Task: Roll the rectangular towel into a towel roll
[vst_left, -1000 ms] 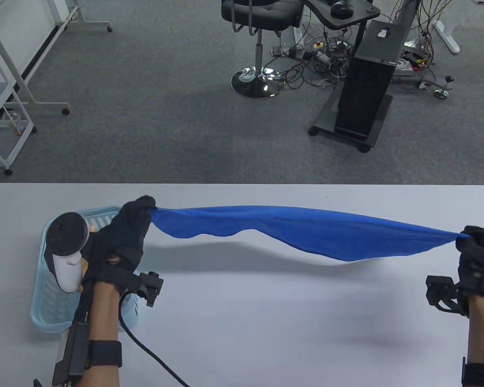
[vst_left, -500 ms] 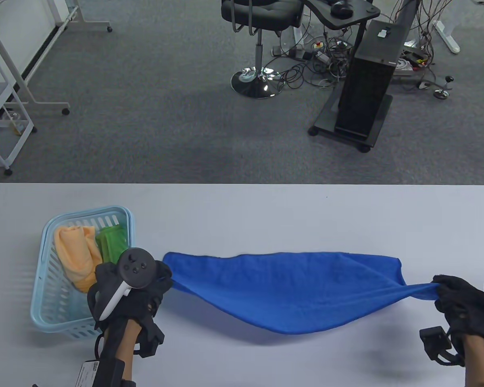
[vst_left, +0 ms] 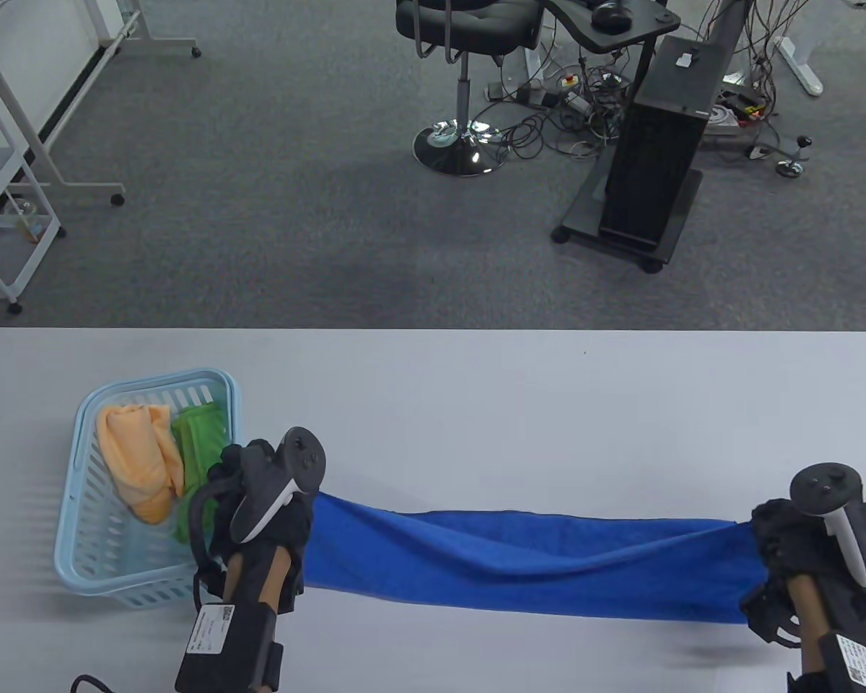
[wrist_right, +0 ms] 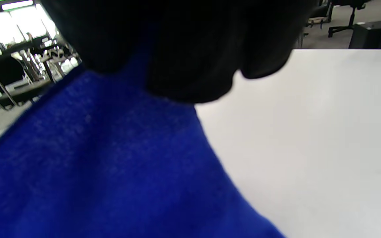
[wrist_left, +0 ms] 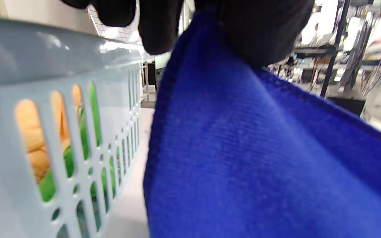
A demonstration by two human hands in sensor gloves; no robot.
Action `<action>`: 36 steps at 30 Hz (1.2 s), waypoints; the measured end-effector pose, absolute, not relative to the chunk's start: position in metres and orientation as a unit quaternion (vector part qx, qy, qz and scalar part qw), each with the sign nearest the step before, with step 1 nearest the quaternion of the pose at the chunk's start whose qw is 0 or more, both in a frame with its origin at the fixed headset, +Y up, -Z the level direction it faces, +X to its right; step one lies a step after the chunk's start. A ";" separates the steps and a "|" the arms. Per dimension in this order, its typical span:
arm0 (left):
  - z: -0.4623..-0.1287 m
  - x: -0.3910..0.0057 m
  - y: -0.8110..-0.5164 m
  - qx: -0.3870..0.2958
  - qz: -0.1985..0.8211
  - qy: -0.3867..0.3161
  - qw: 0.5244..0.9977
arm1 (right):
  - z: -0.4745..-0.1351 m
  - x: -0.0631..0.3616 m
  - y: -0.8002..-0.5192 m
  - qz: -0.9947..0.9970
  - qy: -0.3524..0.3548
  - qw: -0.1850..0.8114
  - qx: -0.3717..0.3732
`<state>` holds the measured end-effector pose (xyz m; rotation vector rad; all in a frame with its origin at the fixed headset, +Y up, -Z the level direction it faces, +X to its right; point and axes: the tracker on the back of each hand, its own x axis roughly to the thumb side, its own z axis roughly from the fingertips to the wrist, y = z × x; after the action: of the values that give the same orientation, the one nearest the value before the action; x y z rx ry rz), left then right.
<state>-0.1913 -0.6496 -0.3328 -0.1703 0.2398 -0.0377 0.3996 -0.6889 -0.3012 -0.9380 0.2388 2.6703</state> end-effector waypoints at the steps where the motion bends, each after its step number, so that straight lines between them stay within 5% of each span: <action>1: -0.337 -0.189 -0.652 -0.089 -0.031 0.123 0.988 | -0.304 0.399 -0.692 0.931 0.083 0.143 -0.327; 8: -0.358 -0.178 -0.660 -0.120 -0.078 0.137 0.980 | -0.314 0.401 -0.701 0.925 0.103 0.131 -0.341; 14: -0.353 -0.178 -0.638 -0.101 -0.077 0.138 0.982 | -0.309 0.401 -0.684 0.928 0.094 0.096 -0.346; 22: -0.317 -0.109 -0.626 -0.033 -0.029 -0.010 0.999 | -0.313 0.344 -0.670 0.955 0.070 0.142 -0.250; 27: -0.290 -0.047 -0.669 -0.027 0.048 -0.079 0.995 | -0.327 0.268 -0.694 0.972 0.097 0.163 -0.140; 31: -0.282 -0.021 -0.727 -0.095 0.079 -0.102 0.987 | -0.335 0.215 -0.725 0.979 0.119 0.137 -0.088; 36: -0.276 -0.004 -0.755 -0.055 0.121 -0.112 0.985 | -0.345 0.175 -0.753 0.984 0.126 0.115 -0.052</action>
<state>-0.0036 -0.7548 -0.2760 -0.1096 -0.2253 0.2434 0.1752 -0.7534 -0.3449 -0.1525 0.3678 2.8830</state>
